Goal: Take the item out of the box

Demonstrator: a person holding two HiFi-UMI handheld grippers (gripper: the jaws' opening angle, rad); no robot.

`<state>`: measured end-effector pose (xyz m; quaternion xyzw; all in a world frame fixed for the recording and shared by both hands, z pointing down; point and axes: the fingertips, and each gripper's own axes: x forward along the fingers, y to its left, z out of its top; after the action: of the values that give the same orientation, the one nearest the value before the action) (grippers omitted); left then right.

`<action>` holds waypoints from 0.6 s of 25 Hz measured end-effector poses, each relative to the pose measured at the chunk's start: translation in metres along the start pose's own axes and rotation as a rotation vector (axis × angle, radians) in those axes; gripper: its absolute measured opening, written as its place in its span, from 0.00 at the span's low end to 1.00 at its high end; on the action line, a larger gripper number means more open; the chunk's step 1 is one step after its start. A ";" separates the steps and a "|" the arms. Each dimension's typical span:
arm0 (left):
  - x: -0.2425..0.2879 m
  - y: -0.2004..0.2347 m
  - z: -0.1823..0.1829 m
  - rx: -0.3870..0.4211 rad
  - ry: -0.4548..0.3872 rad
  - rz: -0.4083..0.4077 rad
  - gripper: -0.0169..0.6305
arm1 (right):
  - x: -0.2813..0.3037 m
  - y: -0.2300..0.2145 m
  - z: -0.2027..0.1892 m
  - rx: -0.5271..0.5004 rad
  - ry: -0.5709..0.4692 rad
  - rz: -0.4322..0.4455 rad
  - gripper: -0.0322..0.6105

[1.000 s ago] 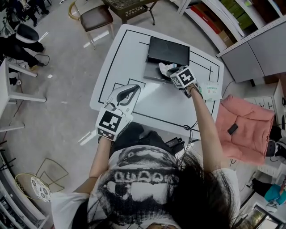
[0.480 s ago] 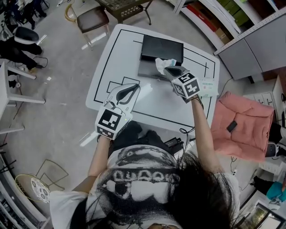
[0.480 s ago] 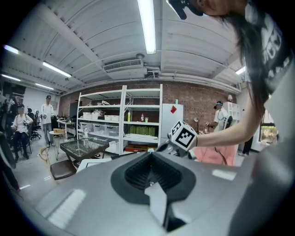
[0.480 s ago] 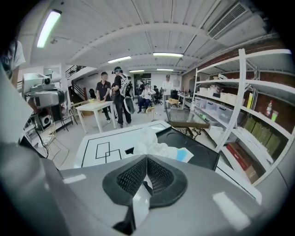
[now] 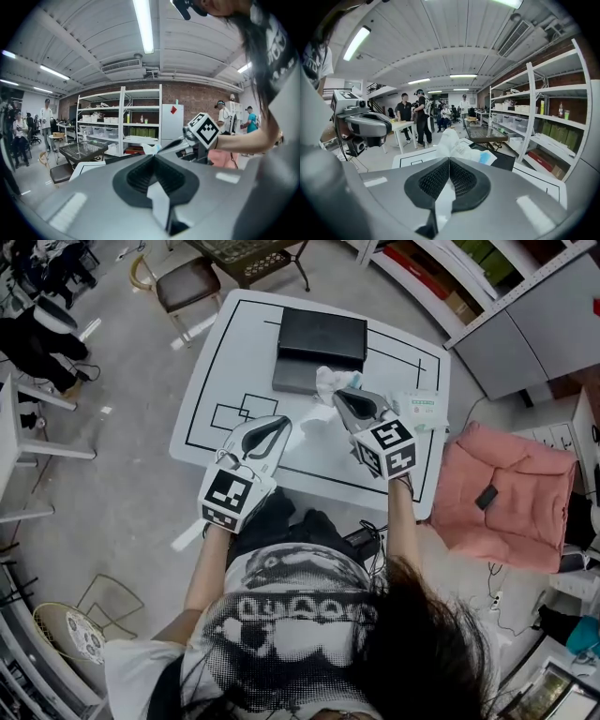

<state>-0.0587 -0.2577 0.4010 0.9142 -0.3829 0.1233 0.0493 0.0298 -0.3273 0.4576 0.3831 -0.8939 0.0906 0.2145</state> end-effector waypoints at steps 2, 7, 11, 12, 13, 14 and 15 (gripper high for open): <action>0.002 -0.013 0.000 0.004 0.004 0.001 0.03 | -0.015 0.006 -0.004 0.020 -0.020 0.001 0.06; 0.006 -0.047 0.002 0.011 0.012 0.005 0.03 | -0.055 0.015 -0.016 0.053 -0.056 0.008 0.06; 0.009 -0.075 0.005 0.013 0.010 0.015 0.03 | -0.084 0.017 -0.031 0.058 -0.058 0.014 0.06; 0.009 -0.081 0.005 0.013 0.009 0.019 0.03 | -0.091 0.018 -0.035 0.062 -0.060 0.016 0.06; 0.010 -0.088 0.005 0.014 0.010 0.022 0.03 | -0.098 0.018 -0.039 0.066 -0.063 0.018 0.06; 0.010 -0.095 0.005 0.014 0.011 0.025 0.03 | -0.105 0.019 -0.044 0.070 -0.064 0.021 0.06; 0.010 -0.101 0.004 0.014 0.014 0.028 0.03 | -0.111 0.019 -0.048 0.072 -0.065 0.025 0.06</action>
<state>0.0211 -0.1942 0.4004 0.9082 -0.3944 0.1331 0.0439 0.0992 -0.2267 0.4500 0.3824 -0.9012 0.1130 0.1702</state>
